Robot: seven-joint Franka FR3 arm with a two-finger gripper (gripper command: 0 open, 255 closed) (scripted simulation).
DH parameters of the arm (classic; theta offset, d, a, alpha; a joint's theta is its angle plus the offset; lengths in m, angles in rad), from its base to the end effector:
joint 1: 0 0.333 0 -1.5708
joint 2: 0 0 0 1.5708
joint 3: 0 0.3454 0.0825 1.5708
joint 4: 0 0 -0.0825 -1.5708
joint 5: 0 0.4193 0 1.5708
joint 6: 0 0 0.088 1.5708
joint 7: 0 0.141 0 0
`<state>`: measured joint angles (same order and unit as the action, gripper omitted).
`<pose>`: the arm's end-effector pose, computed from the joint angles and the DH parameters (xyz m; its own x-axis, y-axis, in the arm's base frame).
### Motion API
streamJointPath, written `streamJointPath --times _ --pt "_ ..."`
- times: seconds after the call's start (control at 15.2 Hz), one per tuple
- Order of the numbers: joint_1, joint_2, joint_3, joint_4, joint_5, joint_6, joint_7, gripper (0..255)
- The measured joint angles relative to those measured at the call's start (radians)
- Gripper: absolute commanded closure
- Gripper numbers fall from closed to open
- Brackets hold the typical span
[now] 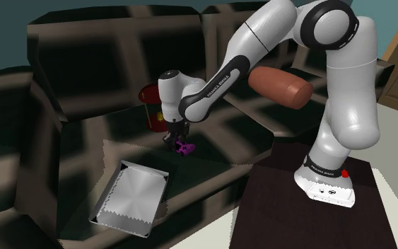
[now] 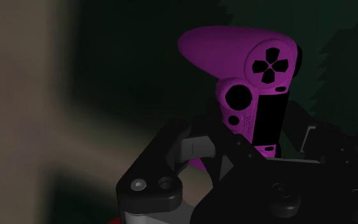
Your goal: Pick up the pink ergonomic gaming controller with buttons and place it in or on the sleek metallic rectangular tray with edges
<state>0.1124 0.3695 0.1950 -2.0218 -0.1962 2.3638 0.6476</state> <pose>0.6060 0.1836 0.2357 0.9777 -0.2089 0.0226 -0.2099 -0.9756 0.0642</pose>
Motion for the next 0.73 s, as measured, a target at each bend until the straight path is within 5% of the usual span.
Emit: streamJointPath --times 0.73 --pt "-0.006 -0.052 0.009 0.016 0.021 -0.066 -0.018 255"
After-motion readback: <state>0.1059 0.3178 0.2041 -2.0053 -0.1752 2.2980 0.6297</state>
